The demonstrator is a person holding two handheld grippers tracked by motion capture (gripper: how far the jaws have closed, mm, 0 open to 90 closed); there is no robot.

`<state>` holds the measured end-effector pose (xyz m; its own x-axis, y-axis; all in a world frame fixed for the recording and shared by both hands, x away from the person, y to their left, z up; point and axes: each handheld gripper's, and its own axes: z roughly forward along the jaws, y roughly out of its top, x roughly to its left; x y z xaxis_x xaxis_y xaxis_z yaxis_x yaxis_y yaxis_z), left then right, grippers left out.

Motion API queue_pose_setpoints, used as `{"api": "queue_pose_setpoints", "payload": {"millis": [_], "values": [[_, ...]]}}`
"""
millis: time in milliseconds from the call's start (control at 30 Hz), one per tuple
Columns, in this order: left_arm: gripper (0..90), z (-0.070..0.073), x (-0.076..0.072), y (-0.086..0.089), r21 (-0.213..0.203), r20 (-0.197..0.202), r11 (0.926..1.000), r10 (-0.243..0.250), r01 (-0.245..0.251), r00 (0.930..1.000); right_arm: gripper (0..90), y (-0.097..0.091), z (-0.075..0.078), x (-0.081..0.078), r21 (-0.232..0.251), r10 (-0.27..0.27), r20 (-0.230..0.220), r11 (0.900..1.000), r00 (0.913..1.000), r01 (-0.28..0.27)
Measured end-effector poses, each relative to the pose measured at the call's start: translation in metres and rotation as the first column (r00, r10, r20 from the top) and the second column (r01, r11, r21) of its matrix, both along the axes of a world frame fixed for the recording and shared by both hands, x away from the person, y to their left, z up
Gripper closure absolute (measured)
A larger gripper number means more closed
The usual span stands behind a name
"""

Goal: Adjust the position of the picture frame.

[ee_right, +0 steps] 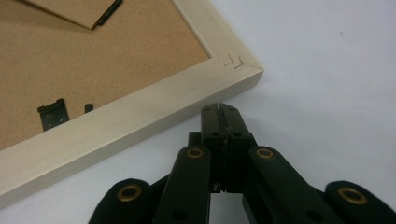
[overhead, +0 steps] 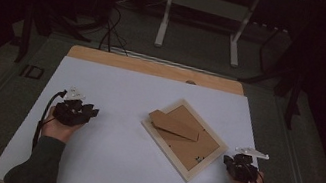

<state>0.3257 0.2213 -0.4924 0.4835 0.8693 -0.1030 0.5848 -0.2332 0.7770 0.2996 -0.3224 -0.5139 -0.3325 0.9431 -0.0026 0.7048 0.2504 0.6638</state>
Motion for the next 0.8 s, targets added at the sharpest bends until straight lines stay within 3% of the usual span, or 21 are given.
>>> {"api": "queue_pose_setpoints", "payload": {"millis": [233, 800], "values": [[68.8, 0.000, 0.007, -0.007, -0.052, -0.014, 0.9986, -0.015, 0.014, 0.9998, 90.0, 0.004, -0.006, 0.002, -0.006, -0.002, -0.012, 1.0000, 0.9999, 0.002], [76.5, -0.007, 0.030, -0.051, 0.025, -0.020, 0.9949, -0.097, 0.098, 0.9951, 90.0, 0.008, -0.009, 0.007, 0.005, -0.002, -0.028, 1.0000, 0.9996, 0.002]]}}
